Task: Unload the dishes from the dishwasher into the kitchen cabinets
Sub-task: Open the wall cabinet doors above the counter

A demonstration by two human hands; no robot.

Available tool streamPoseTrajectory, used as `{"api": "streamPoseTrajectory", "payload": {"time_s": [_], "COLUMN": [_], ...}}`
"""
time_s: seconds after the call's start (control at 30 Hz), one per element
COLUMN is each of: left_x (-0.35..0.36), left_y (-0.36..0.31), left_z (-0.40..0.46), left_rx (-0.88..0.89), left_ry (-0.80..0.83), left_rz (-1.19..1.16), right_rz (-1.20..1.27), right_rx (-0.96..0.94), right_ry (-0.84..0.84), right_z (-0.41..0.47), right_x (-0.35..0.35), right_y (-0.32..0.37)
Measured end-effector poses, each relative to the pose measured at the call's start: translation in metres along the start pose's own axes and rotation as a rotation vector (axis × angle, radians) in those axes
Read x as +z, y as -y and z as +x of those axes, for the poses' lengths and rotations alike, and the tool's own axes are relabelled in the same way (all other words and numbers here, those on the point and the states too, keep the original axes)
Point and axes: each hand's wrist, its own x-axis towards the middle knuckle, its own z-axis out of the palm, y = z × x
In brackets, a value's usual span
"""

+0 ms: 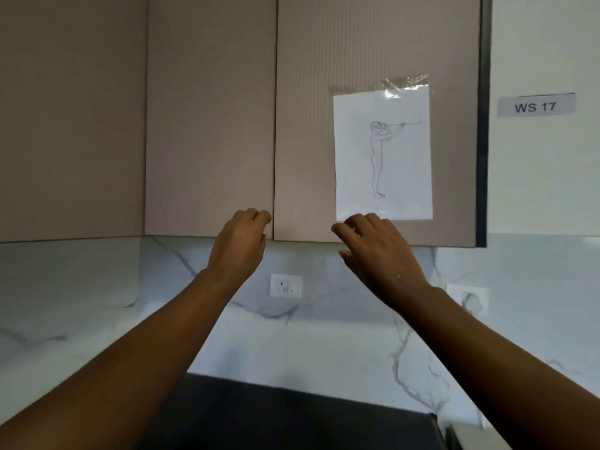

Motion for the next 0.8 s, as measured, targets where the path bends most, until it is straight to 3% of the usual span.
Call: {"api": "streamPoseTrajectory", "payload": {"time_s": [0.17, 0.33, 0.47, 0.8], "left_x": [0.074, 0.126, 0.149, 0.177], "left_y": [0.061, 0.070, 0.064, 0.090], "left_z": [0.040, 0.048, 0.037, 0.053], "left_rx": [-0.079, -0.218, -0.192, 0.000], "left_ry": [0.046, 0.112, 0.067, 0.032], "left_rz": [-0.028, -0.285, -0.283, -0.248], "right_rz": [0.034, -0.094, -0.235, -0.367], "right_rx": [0.053, 0.016, 0.065, 0.103], "right_ry": [0.009, 0.184, 0.315, 0.086], "right_z": [0.049, 0.079, 0.092, 0.102], "right_x": [0.074, 0.133, 0.178, 0.213], "right_y": [0.019, 0.025, 0.033, 0.034]}}
